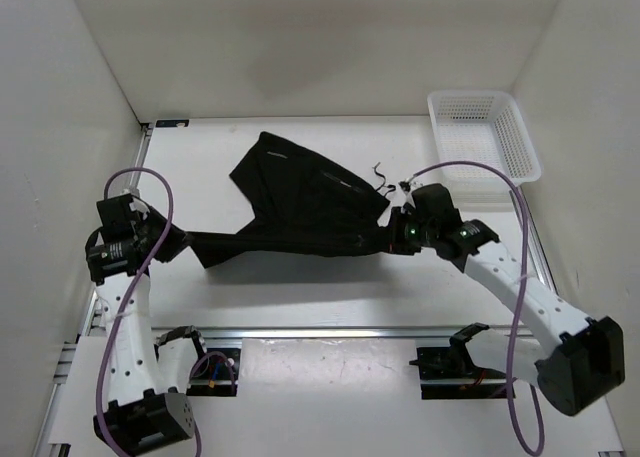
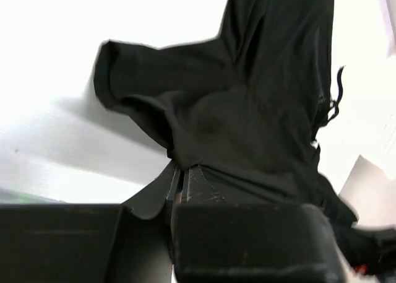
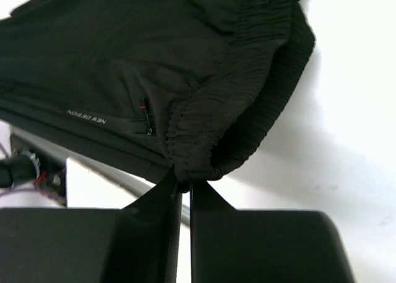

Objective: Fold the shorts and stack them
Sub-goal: Flatten the shorts out

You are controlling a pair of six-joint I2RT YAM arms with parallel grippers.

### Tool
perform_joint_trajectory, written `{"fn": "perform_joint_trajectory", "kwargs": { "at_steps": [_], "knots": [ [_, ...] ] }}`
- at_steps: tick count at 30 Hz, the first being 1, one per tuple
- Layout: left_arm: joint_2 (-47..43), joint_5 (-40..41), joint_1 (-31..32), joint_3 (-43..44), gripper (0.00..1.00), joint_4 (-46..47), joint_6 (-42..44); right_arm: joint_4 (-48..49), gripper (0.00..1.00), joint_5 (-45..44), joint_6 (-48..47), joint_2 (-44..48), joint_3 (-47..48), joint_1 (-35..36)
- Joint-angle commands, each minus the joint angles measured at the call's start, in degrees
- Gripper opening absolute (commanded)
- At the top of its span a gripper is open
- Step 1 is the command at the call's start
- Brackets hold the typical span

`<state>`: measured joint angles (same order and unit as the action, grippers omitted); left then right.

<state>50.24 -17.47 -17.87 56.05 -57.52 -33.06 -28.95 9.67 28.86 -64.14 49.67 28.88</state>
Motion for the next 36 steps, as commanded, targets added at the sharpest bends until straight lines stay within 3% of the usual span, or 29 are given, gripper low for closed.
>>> {"fn": "perform_joint_trajectory", "kwargs": {
  "at_steps": [1, 8, 10, 12, 13, 15, 16, 19, 21, 23, 25, 27, 29, 31, 36],
  "knots": [
    [0.0, 14.4, -2.2, 2.3, 0.11, 1.9, -0.9, -4.7, 0.00, -8.4, 1.2, 5.3, -3.9, 1.6],
    [3.5, 18.4, -3.2, 2.8, 0.11, -1.0, -3.3, -5.9, 0.00, -11.9, 6.2, 6.7, -7.6, 16.4],
    [4.0, 19.8, -3.2, 3.4, 0.11, -2.7, -3.3, -6.5, 0.06, -13.3, 7.4, 4.7, -7.6, 19.9],
    [4.6, 19.8, -4.5, 4.9, 0.43, -3.6, -2.7, -9.6, 0.27, -15.2, 8.9, 3.2, -6.8, 25.2],
    [5.1, 19.8, -4.5, 5.6, 0.66, -4.3, -2.7, -10.6, 0.57, -15.7, 9.6, 2.7, -6.0, 26.7],
    [5.7, 19.1, -5.8, 8.3, 0.99, -5.5, -1.5, -13.2, 0.67, -16.8, 10.9, 2.7, -5.5, 28.8],
    [5.7, 18.2, -5.8, 9.4, 1.00, -5.5, -0.8, -14.0, 0.80, -18.4, 11.4, 4.1, -4.4, 28.8],
    [6.4, 16.6, -5.8, 13.8, 1.00, -4.1, -0.8, -16.9, 0.99, -24.9, 10.8, 5.3, -1.3, 26.8],
    [7.5, 14.7, -5.8, 16.3, 1.00, -2.8, 0.4, -17.5, 0.99, -25.4, 7.8, 2.6, 2.4, 22.6],
    [10.2, 9.4, -5.8, 16.8, 0.88, -0.1, 1.6, -15.9, 0.99, -22.8, 6.0, 0.1, 5.3, 14.7],
    [12.7, 7.0, -3.1, 18.4, 0.74, 1.6, 3.0, -12.7, 0.92, -17.3, 5.3, -4.1, 6.8, 7.4],
    [17.4, 5.7, 0.4, 19.0, 0.53, 2.8, 4.2, -9.1, 0.78, -13.4, 5.3, -8.8, 9.3, 2.2],
    [23.2, 5.1, 2.9, 20.5, 0.40, 2.8, 5.9, -8.6, 0.63, -9.3, 5.3, -13.0, 13.2, -0.7],
    [27.0, 4.6, 7.1, 22.2, 0.39, 2.8, 6.4, -7.8, 0.61, -6.3, 4.8, -20.2, 16.3, -3.9],
    [38.2, 6.0, 16.4, 27.7, 0.47, 3.6, 5.9, -7.2, 0.61, -4.7, 3.4, -34.9, 26.2, -5.9]
  ]
}}
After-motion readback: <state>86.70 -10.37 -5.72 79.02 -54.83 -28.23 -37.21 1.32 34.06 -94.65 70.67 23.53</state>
